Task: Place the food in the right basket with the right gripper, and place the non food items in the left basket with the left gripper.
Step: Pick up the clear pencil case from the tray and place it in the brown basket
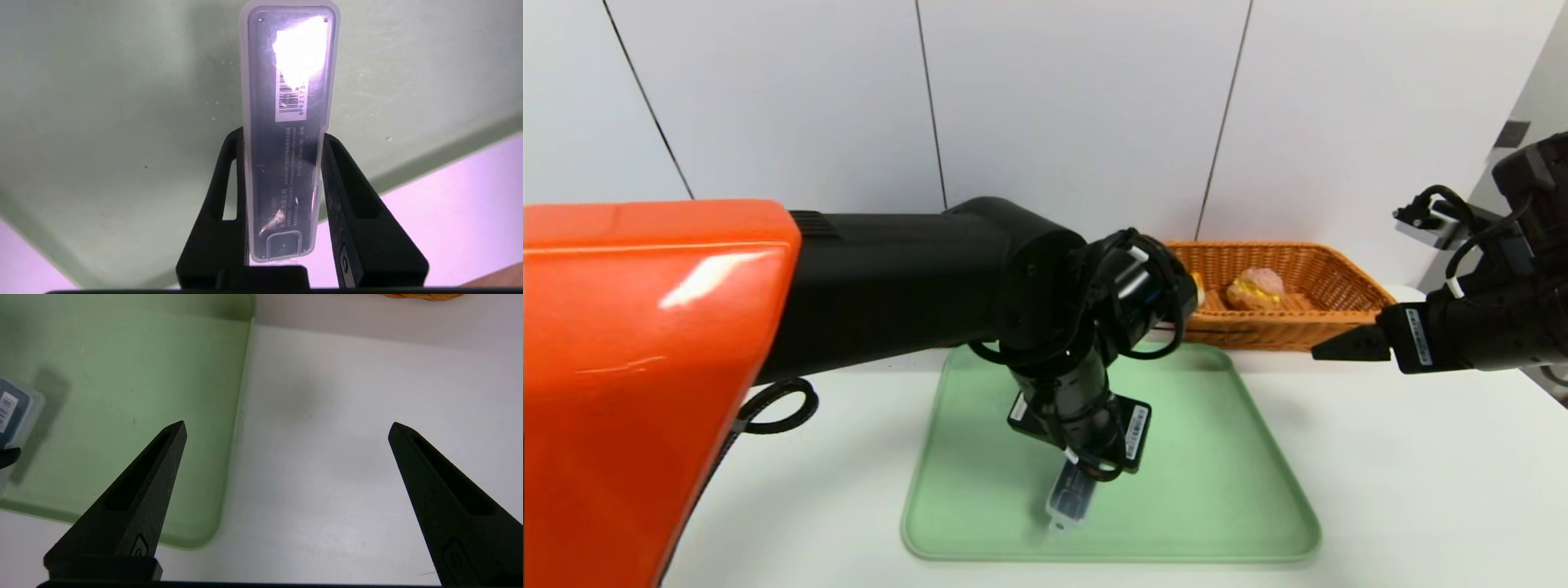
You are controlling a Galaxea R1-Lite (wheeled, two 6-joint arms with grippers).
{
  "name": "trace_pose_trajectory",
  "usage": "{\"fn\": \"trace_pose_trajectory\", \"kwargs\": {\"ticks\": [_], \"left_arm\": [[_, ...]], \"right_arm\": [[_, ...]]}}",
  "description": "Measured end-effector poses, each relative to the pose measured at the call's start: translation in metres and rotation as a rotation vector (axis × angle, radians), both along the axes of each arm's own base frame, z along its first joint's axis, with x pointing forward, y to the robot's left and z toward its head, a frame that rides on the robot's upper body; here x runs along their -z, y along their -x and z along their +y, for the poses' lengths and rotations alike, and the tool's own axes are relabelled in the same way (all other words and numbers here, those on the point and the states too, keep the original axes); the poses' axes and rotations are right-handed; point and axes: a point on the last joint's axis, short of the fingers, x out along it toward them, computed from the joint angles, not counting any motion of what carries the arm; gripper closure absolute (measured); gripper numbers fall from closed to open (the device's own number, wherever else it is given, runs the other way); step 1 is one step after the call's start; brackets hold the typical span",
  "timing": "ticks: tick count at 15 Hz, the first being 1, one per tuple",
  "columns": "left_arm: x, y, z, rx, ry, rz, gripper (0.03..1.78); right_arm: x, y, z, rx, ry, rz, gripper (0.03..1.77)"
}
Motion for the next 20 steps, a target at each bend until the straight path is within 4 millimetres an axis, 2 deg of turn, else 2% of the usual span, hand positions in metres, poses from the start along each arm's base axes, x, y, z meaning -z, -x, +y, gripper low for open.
{"fn": "trace_pose_trajectory", "kwargs": {"ticks": [3,6,9,11,15,20], "left_arm": [[-0.03,0.008,0.012,0.009,0.055,-0.07,1.27],[-0.068,0.013,0.028,-0.061,0.118,-0.242,1.27],[-0.103,0.006,0.057,-0.174,0.209,-0.381,1.27],[-0.118,-0.003,0.08,-0.252,0.239,-0.422,1.27],[-0.131,-0.036,0.129,-0.44,0.251,-0.512,1.27],[-0.112,-0.092,0.168,-0.612,0.219,-0.556,1.27]], "right_arm": [[0.003,0.001,0.0,-0.001,0.002,0.01,0.09],[0.006,0.002,0.0,-0.001,0.005,0.023,0.09],[0.008,0.002,0.0,-0.002,0.008,0.03,0.09],[0.009,0.002,-0.001,-0.002,0.009,0.032,0.09],[0.012,0.001,-0.001,-0.002,0.008,0.044,0.09],[0.015,0.001,-0.001,0.0,0.008,0.059,0.09]]}}
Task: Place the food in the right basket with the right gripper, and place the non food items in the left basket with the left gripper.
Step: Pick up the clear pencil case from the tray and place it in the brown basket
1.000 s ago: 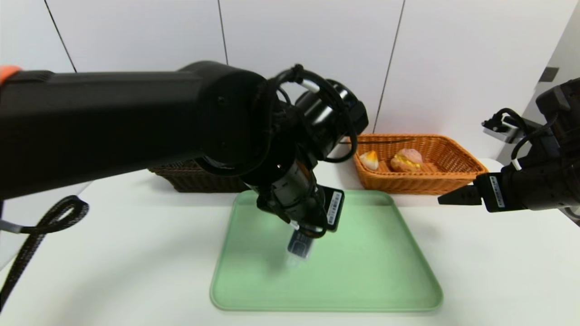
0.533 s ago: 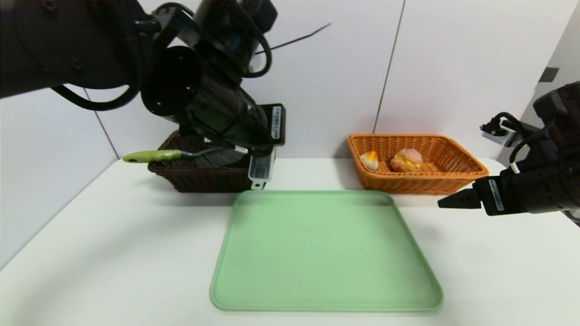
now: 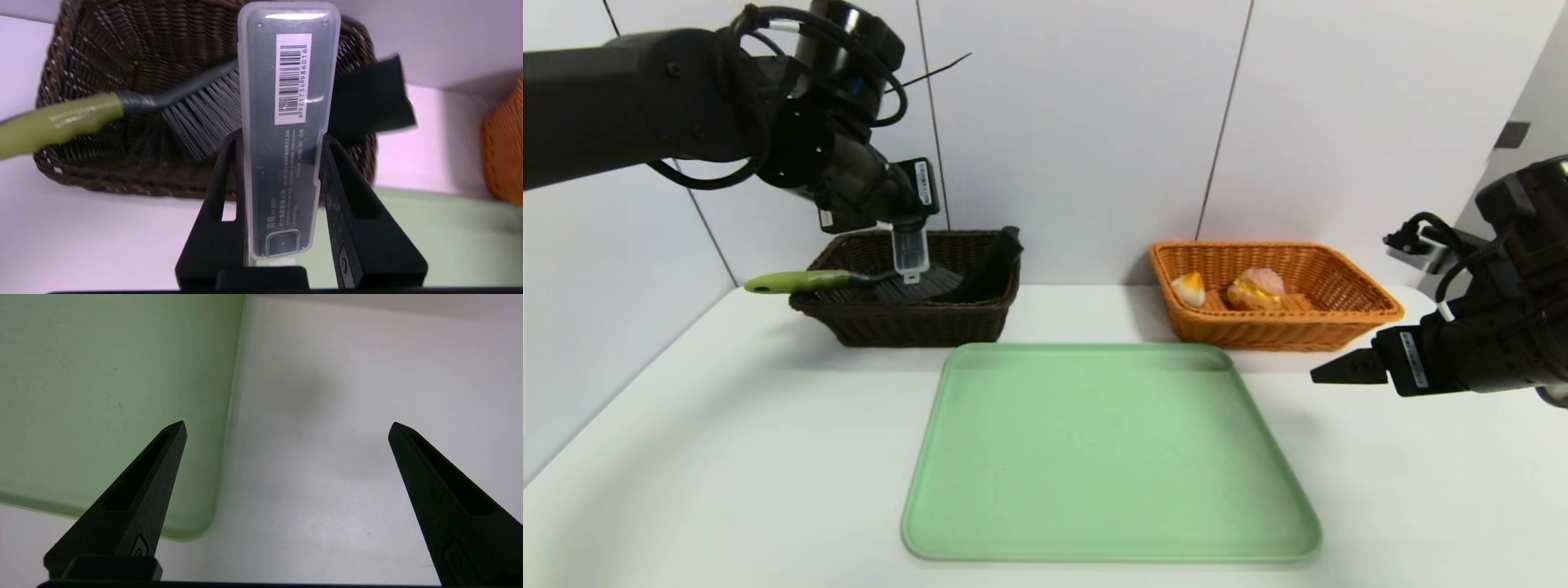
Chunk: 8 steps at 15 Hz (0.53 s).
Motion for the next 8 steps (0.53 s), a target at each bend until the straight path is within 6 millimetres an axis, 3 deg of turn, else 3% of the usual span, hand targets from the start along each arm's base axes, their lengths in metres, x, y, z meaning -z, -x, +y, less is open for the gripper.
{"fn": "trace_pose_trajectory", "kwargs": {"ticks": [8], "left_arm": [[0.043,-0.055,0.009,-0.156,-0.049,-0.026,1.27]], "right_arm": [[0.005,0.0,-0.001,0.004,-0.001,0.017,0.09]]}}
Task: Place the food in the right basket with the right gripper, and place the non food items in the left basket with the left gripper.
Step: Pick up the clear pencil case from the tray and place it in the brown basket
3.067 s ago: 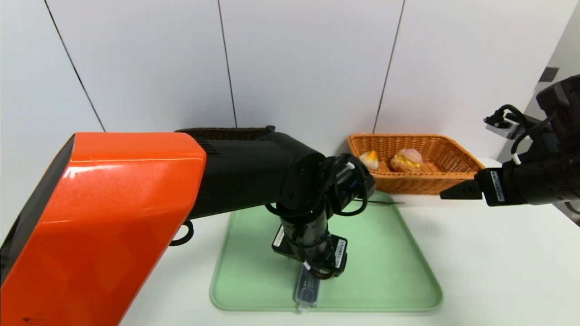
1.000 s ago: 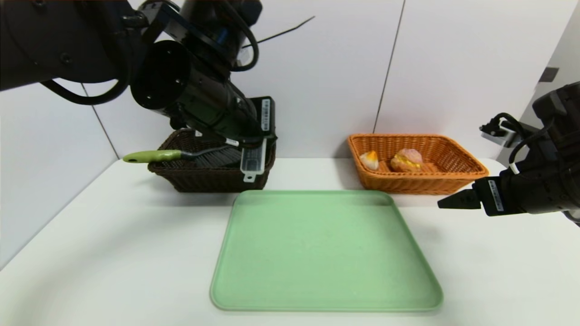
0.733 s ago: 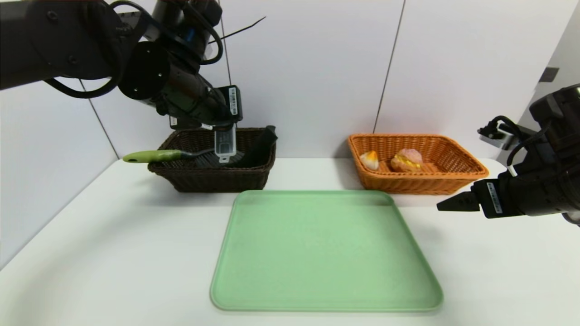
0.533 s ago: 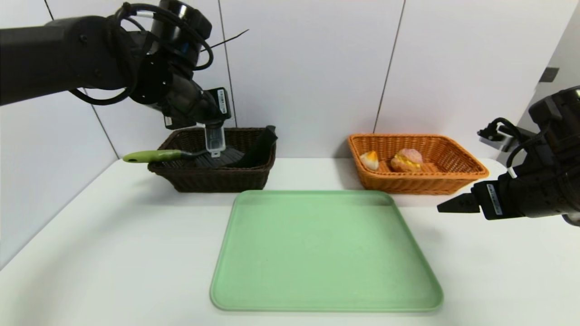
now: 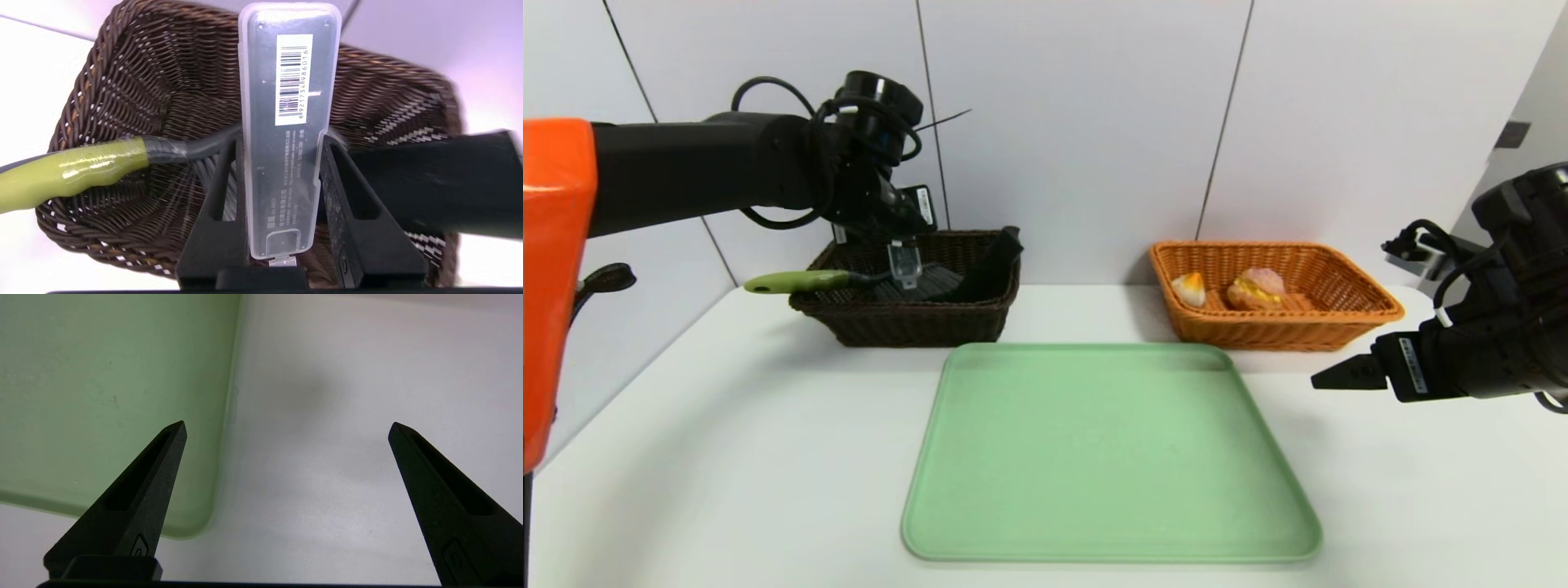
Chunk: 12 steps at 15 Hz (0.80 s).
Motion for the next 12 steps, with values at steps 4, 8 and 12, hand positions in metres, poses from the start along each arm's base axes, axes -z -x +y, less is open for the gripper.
{"fn": "trace_pose_trajectory", "kwargs": {"ticks": [4,8,12], "left_arm": [[0.017,-0.014,0.004,-0.014,-0.024,0.027,1.27],[0.029,-0.023,0.003,-0.015,-0.037,0.04,1.27],[0.036,-0.032,0.005,-0.013,-0.055,0.029,1.27]], "right_arm": [[0.002,-0.003,0.0,-0.001,0.0,-0.002,0.09],[0.003,-0.004,0.0,-0.001,0.001,0.002,0.09],[0.004,-0.004,0.0,-0.001,0.002,0.005,0.09]]}}
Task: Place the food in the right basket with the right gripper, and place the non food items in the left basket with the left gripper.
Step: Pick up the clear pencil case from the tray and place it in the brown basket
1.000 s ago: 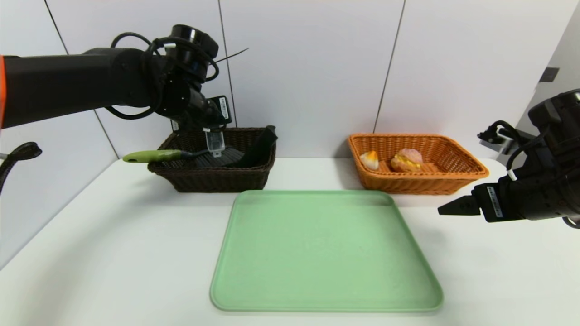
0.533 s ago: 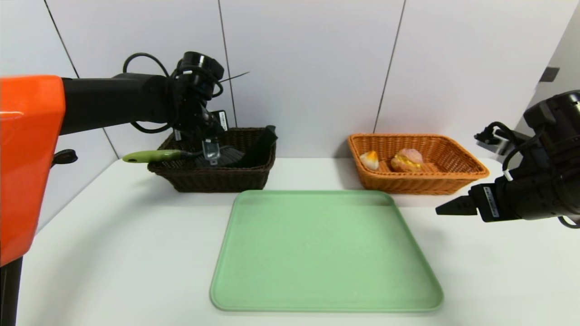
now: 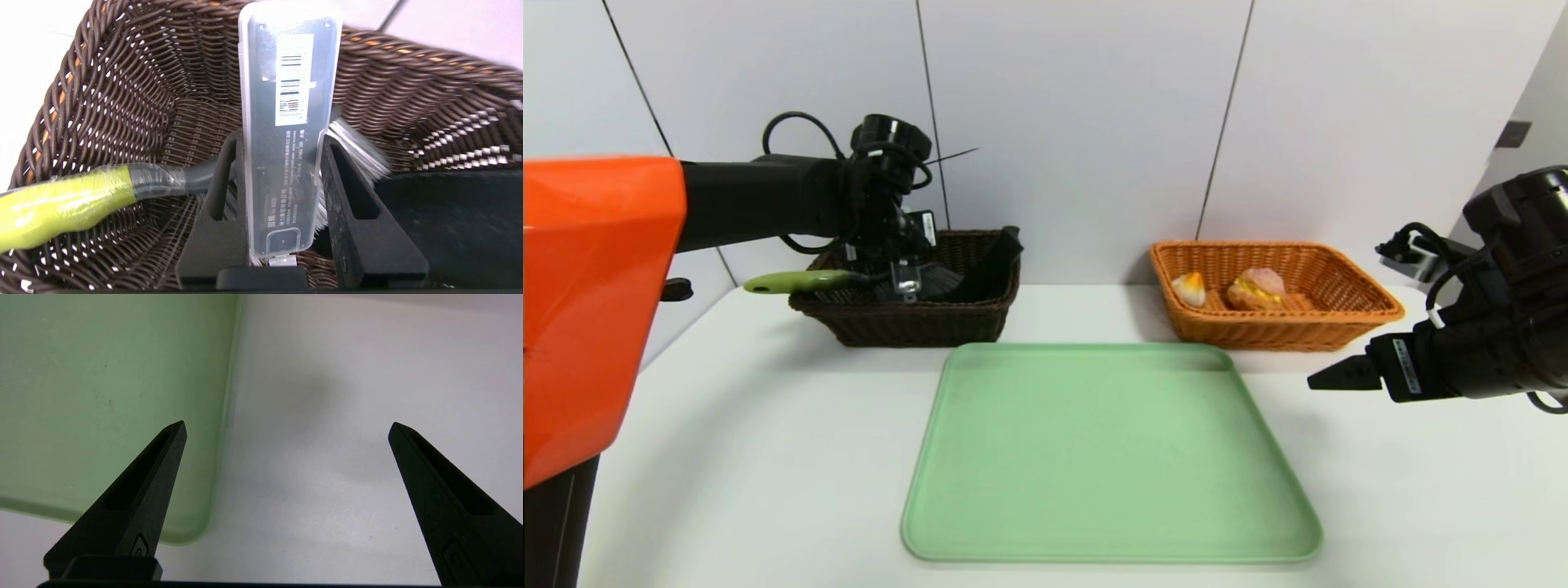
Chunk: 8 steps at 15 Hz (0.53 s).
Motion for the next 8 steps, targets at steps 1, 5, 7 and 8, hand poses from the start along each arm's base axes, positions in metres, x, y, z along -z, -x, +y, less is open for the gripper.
{"fn": "trace_pose_trajectory", "kwargs": {"ticks": [1,5,7,8], "left_arm": [[0.002,-0.001,0.001,-0.001,-0.003,0.006,1.27],[0.012,-0.006,0.0,-0.004,-0.01,0.025,0.9],[0.014,-0.007,-0.001,-0.003,-0.012,0.028,0.72],[0.013,-0.007,-0.001,-0.003,-0.011,0.027,0.64]], "right_arm": [[0.0,0.0,0.0,0.0,0.0,0.001,0.09],[0.002,0.0,0.0,0.001,0.002,0.007,0.09],[0.003,-0.001,0.0,0.0,0.002,0.009,0.09],[0.003,-0.001,0.0,0.0,0.002,0.01,0.09]]}}
